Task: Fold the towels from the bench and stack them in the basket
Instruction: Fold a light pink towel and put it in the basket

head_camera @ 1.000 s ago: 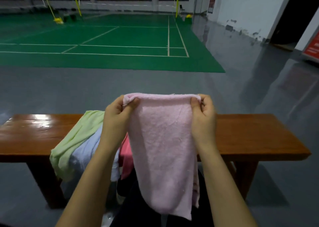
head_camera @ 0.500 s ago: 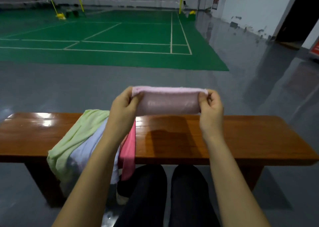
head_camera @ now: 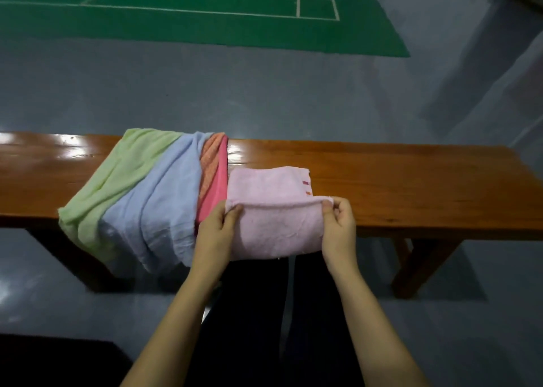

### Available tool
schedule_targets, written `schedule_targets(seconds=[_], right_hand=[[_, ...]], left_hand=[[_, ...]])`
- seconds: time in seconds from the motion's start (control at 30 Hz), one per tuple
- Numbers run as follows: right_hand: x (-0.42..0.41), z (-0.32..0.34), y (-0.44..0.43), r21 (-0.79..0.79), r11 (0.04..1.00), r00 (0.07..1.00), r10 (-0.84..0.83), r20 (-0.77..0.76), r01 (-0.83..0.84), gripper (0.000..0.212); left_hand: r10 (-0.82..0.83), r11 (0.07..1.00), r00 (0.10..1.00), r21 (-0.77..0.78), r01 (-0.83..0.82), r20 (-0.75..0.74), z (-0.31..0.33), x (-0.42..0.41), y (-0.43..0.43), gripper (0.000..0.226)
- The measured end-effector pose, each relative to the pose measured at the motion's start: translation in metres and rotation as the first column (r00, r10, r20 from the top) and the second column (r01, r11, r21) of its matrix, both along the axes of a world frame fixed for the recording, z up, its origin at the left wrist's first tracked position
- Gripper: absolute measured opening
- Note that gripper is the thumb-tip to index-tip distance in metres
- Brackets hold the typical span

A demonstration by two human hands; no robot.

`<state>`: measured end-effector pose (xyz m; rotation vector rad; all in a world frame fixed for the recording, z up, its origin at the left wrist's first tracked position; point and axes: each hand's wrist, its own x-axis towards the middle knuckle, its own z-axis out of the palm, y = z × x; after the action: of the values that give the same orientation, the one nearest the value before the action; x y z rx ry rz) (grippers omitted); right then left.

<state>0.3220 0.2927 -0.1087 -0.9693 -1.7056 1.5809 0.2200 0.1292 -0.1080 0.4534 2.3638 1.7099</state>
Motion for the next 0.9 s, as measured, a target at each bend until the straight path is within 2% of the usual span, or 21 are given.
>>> schedule_targets(seconds=[0.23,0.43,0.57,0.63,0.77,0.9], right_hand=[[-0.044,0.000,0.024,0.083,0.997,0.996,-0.009,0.091,0.001,0.014],[-0.092,-0.002,0.051,0.186,0.980,0.970,0.020,0.242,-0.067,0.016],[-0.108,-0.016,0.058,0.296,0.939,0.879,0.010,0.477,-0.172,0.023],[-0.113,-0.016,0.056,0.372,0.896,0.807,-0.026,0.590,-0.243,0.029],[-0.120,-0.015,0.051,0.473,0.807,0.699,-0.109,0.707,-0.353,0.034],[-0.115,-0.012,0.050,0.398,0.854,0.708,-0.052,0.705,-0.334,0.037]], left_hand=[[0.071,0.985,0.991,-0.147,-0.087,-0.111,0.013,-0.034,0.032,0.020],[0.107,0.953,0.982,-0.265,-0.146,-0.156,0.016,-0.080,0.060,0.019],[0.020,0.824,0.966,-0.544,-0.161,-0.256,-0.001,-0.099,0.069,0.033],[-0.012,0.773,0.962,-0.613,-0.164,-0.272,-0.007,-0.104,0.071,0.037],[-0.011,0.747,0.965,-0.643,-0.167,-0.263,-0.011,-0.108,0.076,0.041],[-0.005,0.755,0.977,-0.641,-0.137,-0.215,-0.007,-0.108,0.078,0.040]])
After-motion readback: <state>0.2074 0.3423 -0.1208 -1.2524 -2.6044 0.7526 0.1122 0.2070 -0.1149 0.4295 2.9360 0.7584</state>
